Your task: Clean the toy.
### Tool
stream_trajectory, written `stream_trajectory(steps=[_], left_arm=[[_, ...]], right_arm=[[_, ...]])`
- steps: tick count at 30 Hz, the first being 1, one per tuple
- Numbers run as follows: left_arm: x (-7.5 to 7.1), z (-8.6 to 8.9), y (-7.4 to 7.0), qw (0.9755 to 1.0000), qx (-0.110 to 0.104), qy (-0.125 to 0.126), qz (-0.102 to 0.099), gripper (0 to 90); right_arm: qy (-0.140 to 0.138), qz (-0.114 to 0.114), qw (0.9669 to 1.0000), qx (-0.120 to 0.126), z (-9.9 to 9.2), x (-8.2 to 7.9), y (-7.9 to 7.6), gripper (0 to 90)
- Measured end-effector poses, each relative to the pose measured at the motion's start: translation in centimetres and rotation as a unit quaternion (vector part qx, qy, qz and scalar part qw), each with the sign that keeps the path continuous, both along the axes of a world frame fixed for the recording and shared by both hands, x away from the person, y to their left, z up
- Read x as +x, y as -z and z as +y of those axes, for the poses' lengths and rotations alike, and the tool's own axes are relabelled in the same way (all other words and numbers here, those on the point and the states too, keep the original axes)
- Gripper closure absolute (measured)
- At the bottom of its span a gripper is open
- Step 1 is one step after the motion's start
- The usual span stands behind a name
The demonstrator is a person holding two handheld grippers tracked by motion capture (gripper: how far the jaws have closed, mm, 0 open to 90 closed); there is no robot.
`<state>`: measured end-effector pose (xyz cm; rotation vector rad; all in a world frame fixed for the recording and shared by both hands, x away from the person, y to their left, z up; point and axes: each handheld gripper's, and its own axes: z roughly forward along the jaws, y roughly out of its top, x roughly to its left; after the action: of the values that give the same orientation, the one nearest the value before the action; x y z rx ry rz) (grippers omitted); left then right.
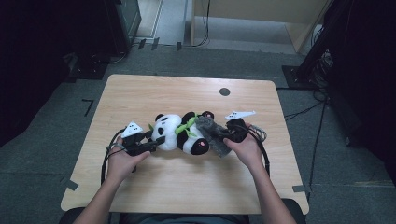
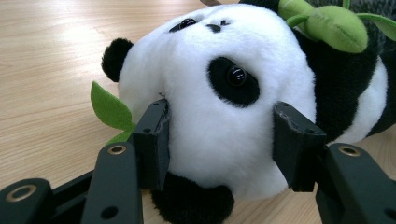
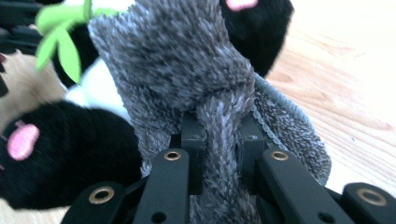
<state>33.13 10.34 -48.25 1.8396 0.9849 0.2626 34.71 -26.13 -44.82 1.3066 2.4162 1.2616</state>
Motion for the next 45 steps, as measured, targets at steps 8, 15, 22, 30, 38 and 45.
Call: stream_trajectory(steps=[8, 15, 22, 30, 38, 45], left_arm=[[0.1, 0.0, 0.0, 1.0, -0.003, 0.0, 0.001, 44.6], [0.2, 0.0, 0.0, 1.0, -0.004, 0.0, 0.0, 44.7], [0.1, 0.0, -0.1, 1.0, -0.002, -0.002, -0.002, 45.2], [0.0, -0.2, -0.2, 1.0, 0.002, -0.001, -0.005, 45.8], [0.0, -0.3, -0.2, 1.0, 0.001, -0.002, -0.005, 45.9], [0.0, -0.3, -0.1, 1.0, 0.001, -0.002, -0.007, 45.9]], right_arm=[[0.012, 0.018, 0.9997, -0.008, -0.8, 0.1, 0.9, 79.4], [0.022, 0.03, 0.9991, -0.021, -1.7, 0.3, 0.9, 79.5], [0.03, 0.018, 0.9994, 0.007, -2.9, -0.2, -1.1, 80.0], [0.004, -0.044, 0.999, 0.009, -0.9, -1.4, -6.3, 80.1], [-0.056, -0.06, 0.9966, -0.003, 5.6, -0.2, -9.0, 80.1], [-0.109, -0.047, 0.9923, -0.038, 12.8, 0.8, -9.1, 80.1]])
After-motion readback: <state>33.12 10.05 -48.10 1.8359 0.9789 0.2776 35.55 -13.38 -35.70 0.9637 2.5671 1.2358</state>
